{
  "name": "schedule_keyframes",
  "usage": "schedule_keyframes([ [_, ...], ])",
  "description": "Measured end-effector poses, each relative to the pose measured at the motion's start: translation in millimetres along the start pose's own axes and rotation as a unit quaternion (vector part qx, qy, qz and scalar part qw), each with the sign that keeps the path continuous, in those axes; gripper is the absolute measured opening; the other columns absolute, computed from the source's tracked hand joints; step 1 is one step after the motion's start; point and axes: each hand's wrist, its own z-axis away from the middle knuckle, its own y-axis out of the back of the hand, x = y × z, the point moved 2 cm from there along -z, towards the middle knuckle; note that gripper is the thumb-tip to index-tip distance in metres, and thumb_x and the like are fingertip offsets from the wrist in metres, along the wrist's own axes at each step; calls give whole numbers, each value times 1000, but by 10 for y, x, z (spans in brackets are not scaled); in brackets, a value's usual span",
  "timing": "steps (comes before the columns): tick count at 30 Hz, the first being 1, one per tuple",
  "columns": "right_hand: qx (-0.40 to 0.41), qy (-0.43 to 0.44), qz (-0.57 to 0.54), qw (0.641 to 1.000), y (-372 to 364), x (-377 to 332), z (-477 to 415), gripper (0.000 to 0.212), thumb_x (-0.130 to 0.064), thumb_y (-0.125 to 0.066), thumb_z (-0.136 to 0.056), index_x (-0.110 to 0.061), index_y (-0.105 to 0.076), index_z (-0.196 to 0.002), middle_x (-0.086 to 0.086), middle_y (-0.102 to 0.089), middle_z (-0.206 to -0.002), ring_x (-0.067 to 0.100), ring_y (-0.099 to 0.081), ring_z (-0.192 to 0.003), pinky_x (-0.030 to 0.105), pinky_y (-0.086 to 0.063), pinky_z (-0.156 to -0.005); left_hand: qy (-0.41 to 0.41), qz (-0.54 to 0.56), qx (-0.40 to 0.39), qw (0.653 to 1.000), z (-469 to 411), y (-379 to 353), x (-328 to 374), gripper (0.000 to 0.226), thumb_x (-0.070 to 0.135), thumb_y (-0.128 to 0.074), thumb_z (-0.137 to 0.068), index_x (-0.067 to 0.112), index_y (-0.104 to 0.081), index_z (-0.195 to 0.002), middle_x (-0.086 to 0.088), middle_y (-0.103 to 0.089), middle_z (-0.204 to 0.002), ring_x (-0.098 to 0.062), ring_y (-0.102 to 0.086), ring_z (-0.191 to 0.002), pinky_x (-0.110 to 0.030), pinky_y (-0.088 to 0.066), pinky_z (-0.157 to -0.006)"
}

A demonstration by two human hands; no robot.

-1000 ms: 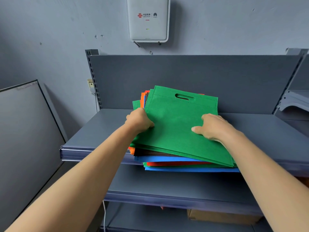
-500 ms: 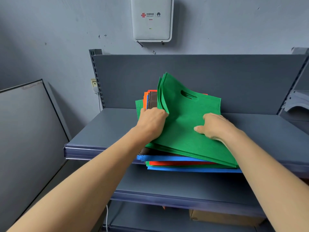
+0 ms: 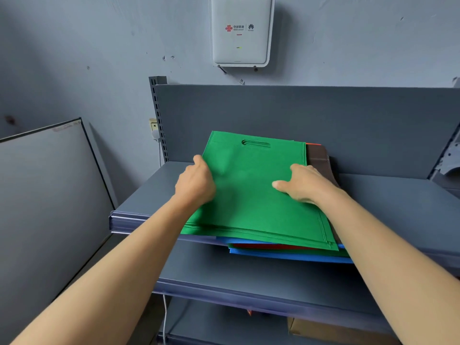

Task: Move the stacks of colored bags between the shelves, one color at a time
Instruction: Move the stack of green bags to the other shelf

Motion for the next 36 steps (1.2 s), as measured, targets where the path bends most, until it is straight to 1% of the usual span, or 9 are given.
schedule_keyframes([
  [4, -1, -28, -53, 998, -7, 18, -58, 76, -48, -56, -89, -1, -28, -142, 20, -29, -148, 31, -38, -131, 36, -37, -100, 9, 30, -63, 998, -80, -69, -64, 47, 4, -39, -88, 5, -29, -134, -23, -43, -128, -39, -51, -108, -39, -40, -81],
  [7, 37, -52, -153, 986, 39, 95, -108, 69, -32, -67, -85, 4, -38, -136, 18, -41, -142, 31, -43, -126, 33, -39, -96, 15, 92, -78, 993, -120, -99, -86, 53, 4, -43, -88, 11, -34, -140, -15, -43, -138, -32, -52, -115, -36, -43, -91],
  [11, 11, -90, -258, 962, 72, 196, -116, 50, -6, -73, -78, 4, -51, -122, 17, -54, -126, 28, -54, -108, 31, -43, -87, 43, 170, -62, 982, -111, -90, -150, 42, -1, -46, -84, 16, -59, -121, -14, -61, -117, -27, -56, -73, -25, -43, -57],
  [12, 8, -83, -256, 963, 84, 198, -94, 48, -2, -71, -78, 3, -53, -122, 16, -55, -124, 28, -55, -109, 31, -44, -89, 42, 170, -54, 983, -98, -79, -147, 43, -3, -44, -83, 17, -61, -118, -14, -61, -117, -30, -58, -75, -25, -43, -56],
  [17, 101, 30, -198, 975, 143, 121, 4, 56, 5, -54, -81, -13, -50, -133, 10, -45, -138, 16, -50, -97, 29, -44, -83, 30, 152, 58, 986, 87, 50, 21, 51, -9, -39, -80, 15, -62, -118, -9, -53, -133, -32, -54, -114, -37, -47, -94],
  [20, 158, 105, -181, 965, 217, 43, 137, 55, 7, -48, -83, -11, -49, -135, 8, -41, -141, 26, -52, -115, 29, -42, -93, 27, 138, 137, 981, 298, 187, 85, 50, -7, -40, -83, 17, -57, -123, -10, -44, -131, -34, -52, -110, -37, -43, -92],
  [24, 156, 197, -185, 950, 312, -162, 424, 62, 4, -45, -86, -18, -37, -143, 12, -11, -156, 24, -22, -142, 19, -18, -109, 30, 170, 230, 958, 679, 384, 14, 45, -1, -42, -82, 18, -56, -120, -8, -41, -119, -33, -53, -95, -37, -45, -89],
  [28, 112, 266, -180, 940, 267, -404, 724, 70, 9, -41, -84, -20, -29, -147, 13, -1, -157, 23, -12, -144, 16, -12, -108, 46, 174, 274, 945, 1033, 526, -210, 45, -1, -42, -85, 17, -57, -123, -6, -43, -123, -26, -52, -102, -25, -39, -91],
  [36, 127, 335, -211, 909, 241, -995, 1243, 70, 15, -38, -84, -18, -30, -146, 15, -6, -157, 25, -16, -143, 15, -13, -101, 83, 124, 345, 927, 1603, 1075, -575, 49, -6, -39, -85, 13, -50, -129, -8, -36, -127, -26, -48, -86, -31, -41, -85],
])
